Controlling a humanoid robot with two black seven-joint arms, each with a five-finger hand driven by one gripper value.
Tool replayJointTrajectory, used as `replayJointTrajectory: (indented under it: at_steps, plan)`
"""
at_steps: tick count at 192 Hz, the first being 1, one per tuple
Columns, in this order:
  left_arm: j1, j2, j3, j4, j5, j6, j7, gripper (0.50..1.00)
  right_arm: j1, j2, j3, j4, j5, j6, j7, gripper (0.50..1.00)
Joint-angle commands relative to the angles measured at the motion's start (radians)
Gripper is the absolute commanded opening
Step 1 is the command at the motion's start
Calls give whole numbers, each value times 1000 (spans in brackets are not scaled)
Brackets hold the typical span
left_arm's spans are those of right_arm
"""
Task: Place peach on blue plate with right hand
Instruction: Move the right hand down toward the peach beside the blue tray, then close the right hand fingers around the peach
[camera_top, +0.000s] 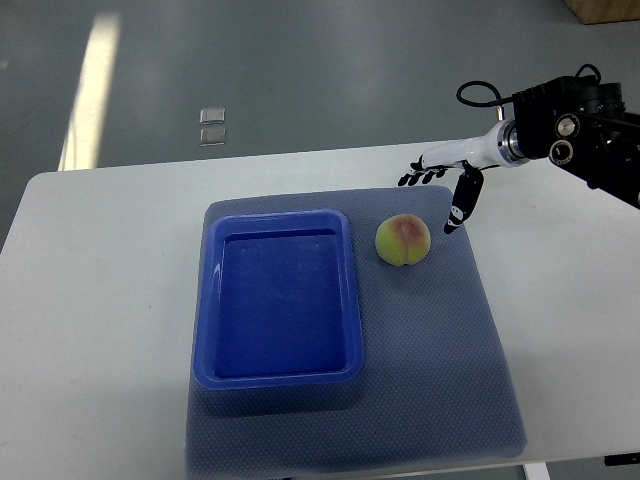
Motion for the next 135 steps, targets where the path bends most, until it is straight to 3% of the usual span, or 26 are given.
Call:
replayJointTrajectory:
  at_steps: [1,101,135]
  plan:
    - [-1,0,0,2,0,0,0,1000,-33,19,3,-3,0,0,5,928]
    - [-1,0,0,2,0,-3,0,1000,-118,83,1,-44,-2,-145,10,917]
    - [-1,0,0,0,0,-3,0,1000,-133,93,1,-54,-3,-163,16,832]
